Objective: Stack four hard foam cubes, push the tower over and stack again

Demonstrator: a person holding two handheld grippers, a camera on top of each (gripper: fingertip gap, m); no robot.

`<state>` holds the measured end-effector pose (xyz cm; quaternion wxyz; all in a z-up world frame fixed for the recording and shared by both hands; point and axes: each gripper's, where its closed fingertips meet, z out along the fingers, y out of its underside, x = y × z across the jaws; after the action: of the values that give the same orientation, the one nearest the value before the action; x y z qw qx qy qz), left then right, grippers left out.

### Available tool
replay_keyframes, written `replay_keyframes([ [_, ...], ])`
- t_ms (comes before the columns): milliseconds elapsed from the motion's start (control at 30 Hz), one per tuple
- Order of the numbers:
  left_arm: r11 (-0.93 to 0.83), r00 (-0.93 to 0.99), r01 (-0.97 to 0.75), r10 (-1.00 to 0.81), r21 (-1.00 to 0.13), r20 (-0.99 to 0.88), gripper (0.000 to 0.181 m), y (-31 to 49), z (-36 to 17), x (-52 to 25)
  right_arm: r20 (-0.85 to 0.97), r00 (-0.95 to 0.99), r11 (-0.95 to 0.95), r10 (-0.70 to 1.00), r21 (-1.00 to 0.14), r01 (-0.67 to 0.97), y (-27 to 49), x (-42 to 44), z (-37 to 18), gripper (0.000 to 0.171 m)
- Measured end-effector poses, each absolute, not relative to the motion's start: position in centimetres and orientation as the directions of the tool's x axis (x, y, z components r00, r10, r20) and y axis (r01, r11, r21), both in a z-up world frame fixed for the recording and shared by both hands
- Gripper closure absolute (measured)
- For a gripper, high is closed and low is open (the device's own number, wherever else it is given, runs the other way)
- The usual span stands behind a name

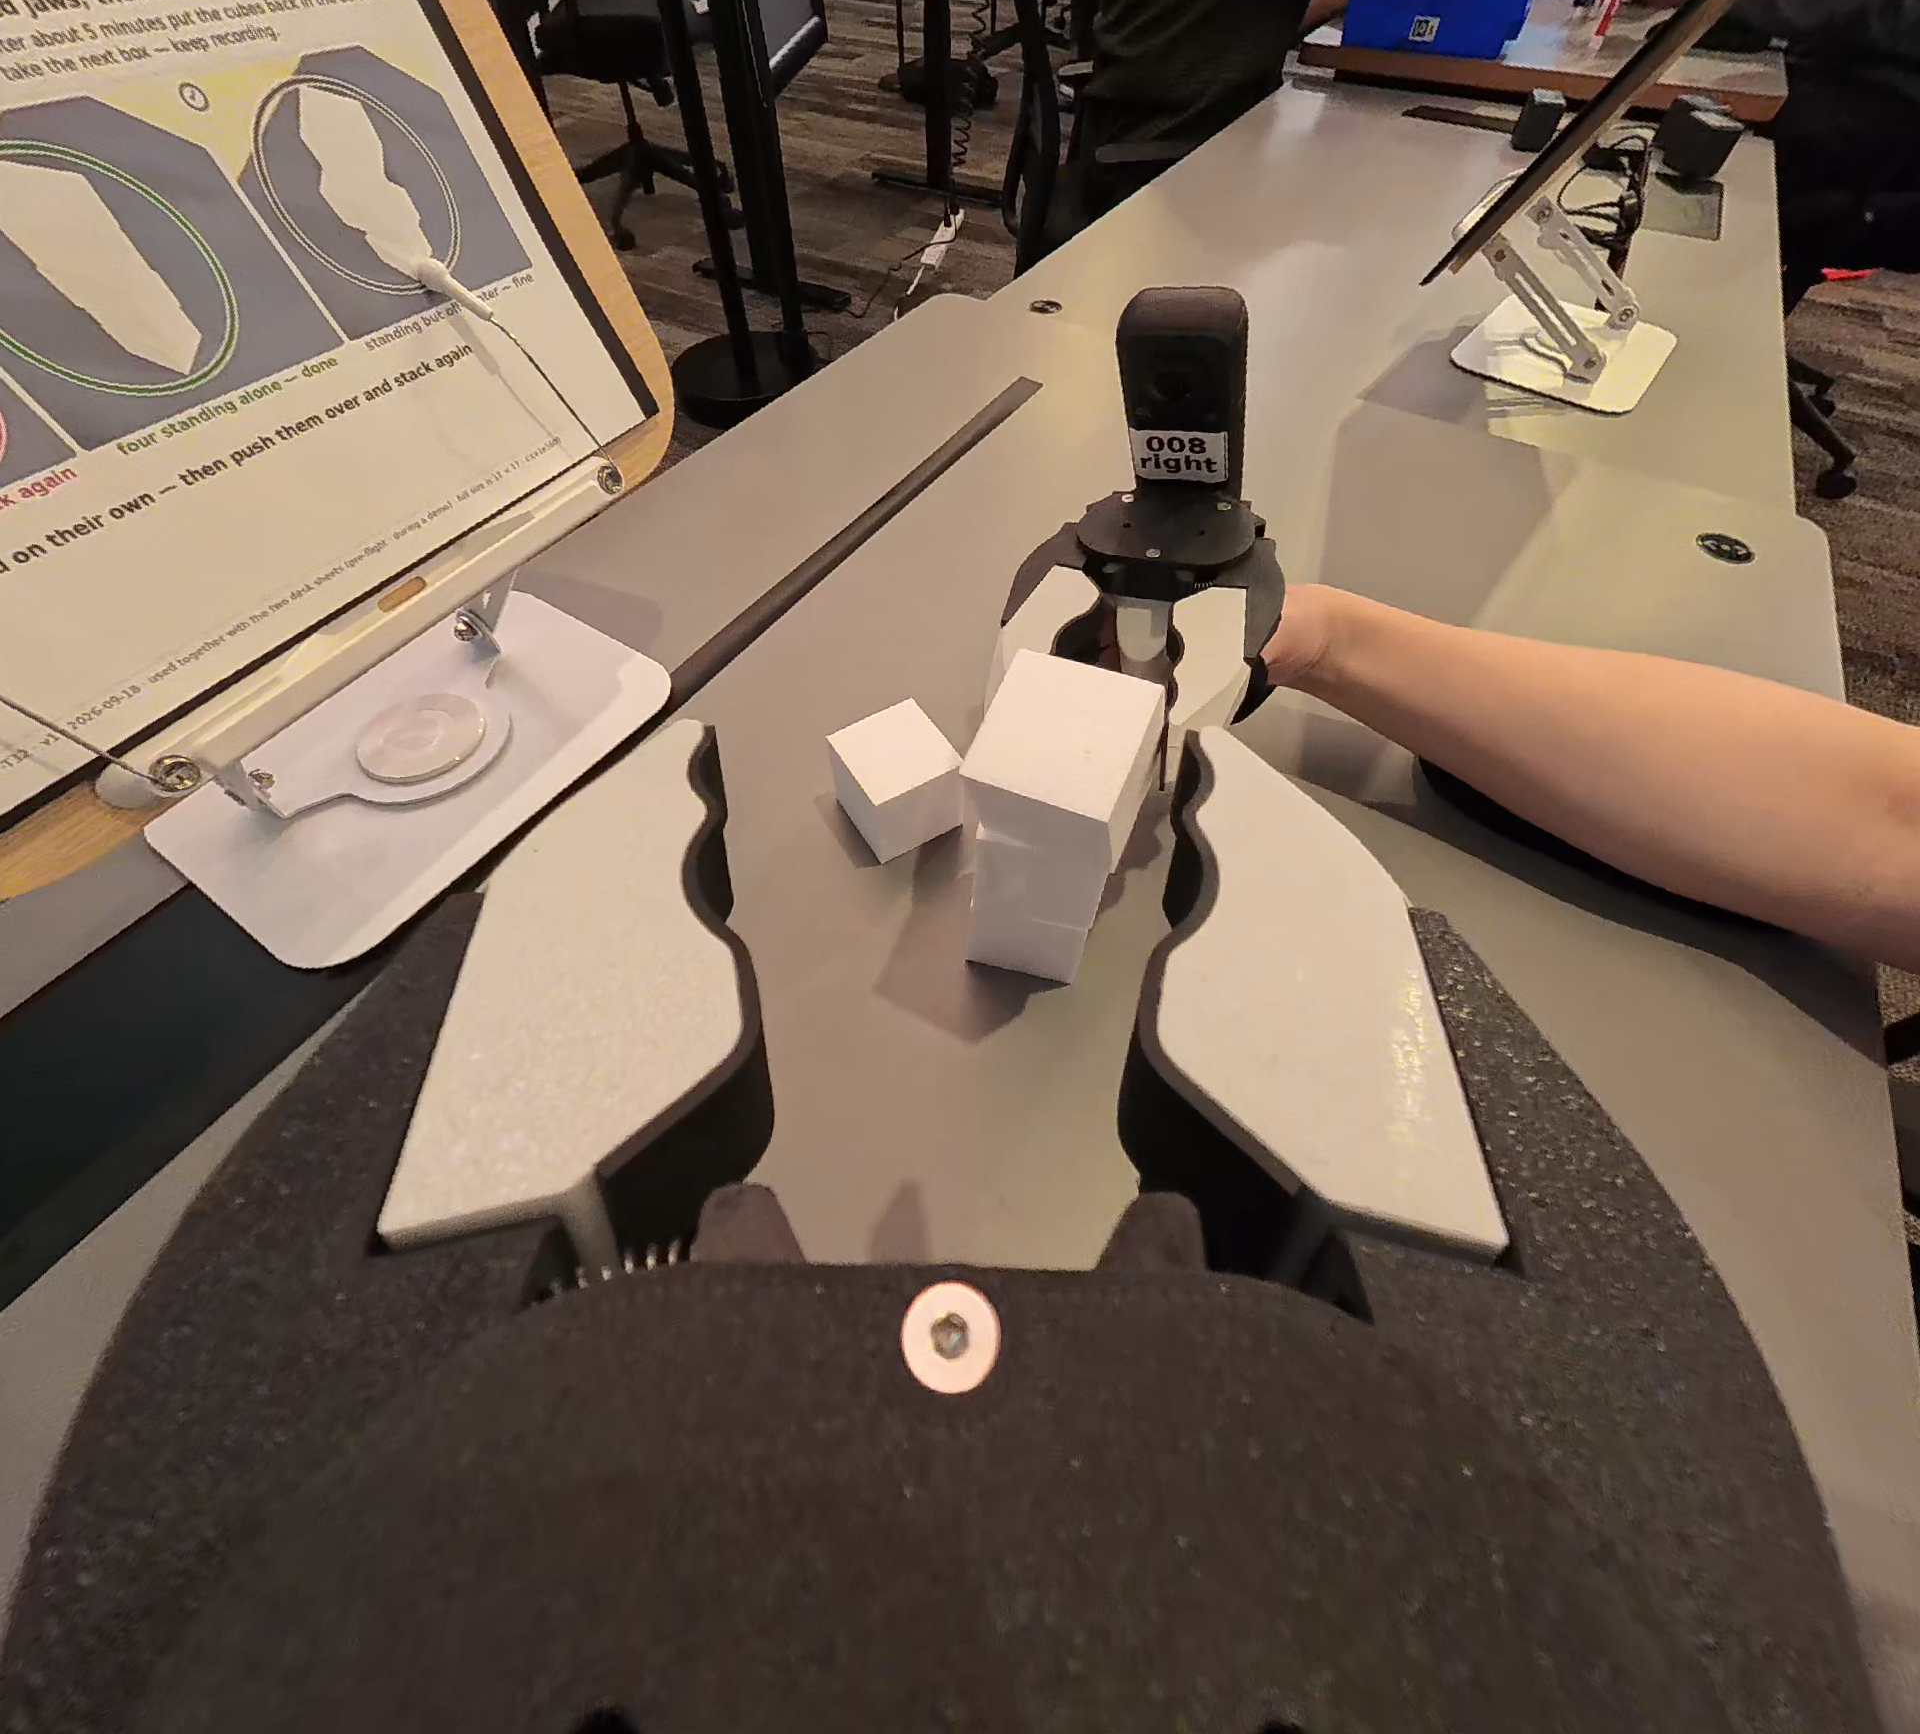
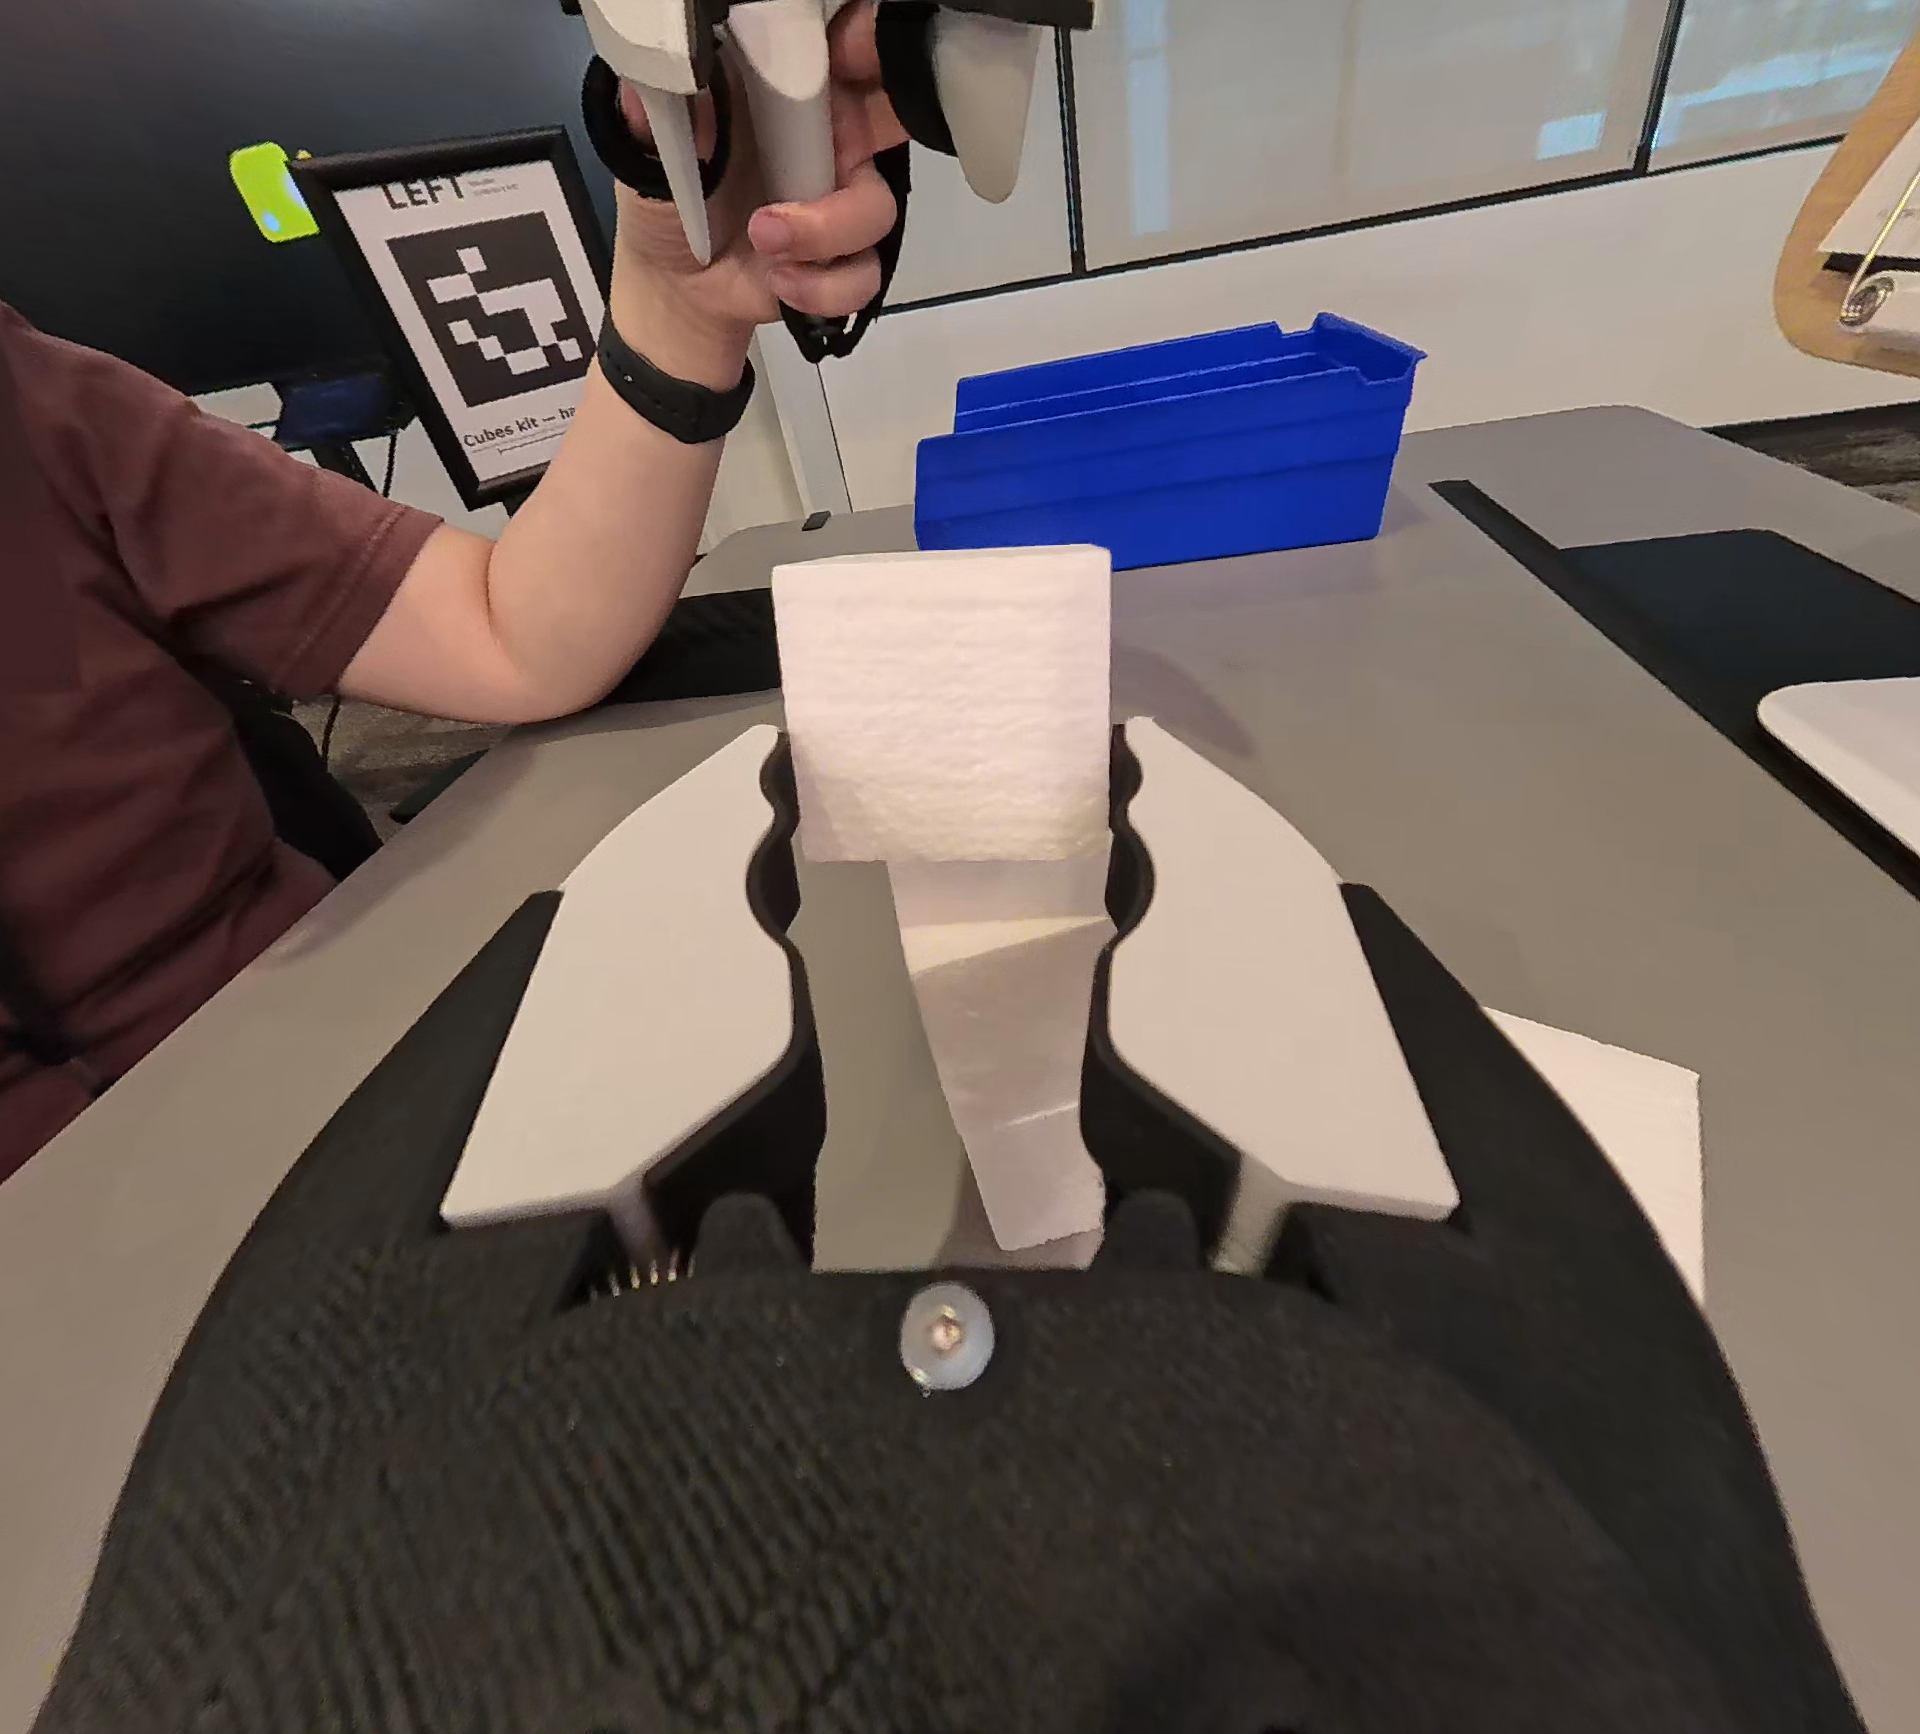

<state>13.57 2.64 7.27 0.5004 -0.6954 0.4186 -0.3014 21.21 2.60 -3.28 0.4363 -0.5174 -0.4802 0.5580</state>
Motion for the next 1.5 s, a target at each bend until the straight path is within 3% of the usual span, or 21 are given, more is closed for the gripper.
replay_keyframes([
  [1367, -0.141, 0.418, -0.355, -0.908, -0.924, -0.022, 0.098, 1.3, 6.0, 15.4, -0.099, -0.072, -0.097, 0.992, -0.995, 0.029, 2.9, 21.8, -4.7, 0.113],
  [1500, -0.143, 0.418, -0.358, -0.908, -0.923, -0.021, 0.098, 1.2, 5.9, 15.4, -0.126, -0.085, -0.124, 0.988, -0.992, 0.022, 2.8, 22.1, -4.5, 0.103],
])
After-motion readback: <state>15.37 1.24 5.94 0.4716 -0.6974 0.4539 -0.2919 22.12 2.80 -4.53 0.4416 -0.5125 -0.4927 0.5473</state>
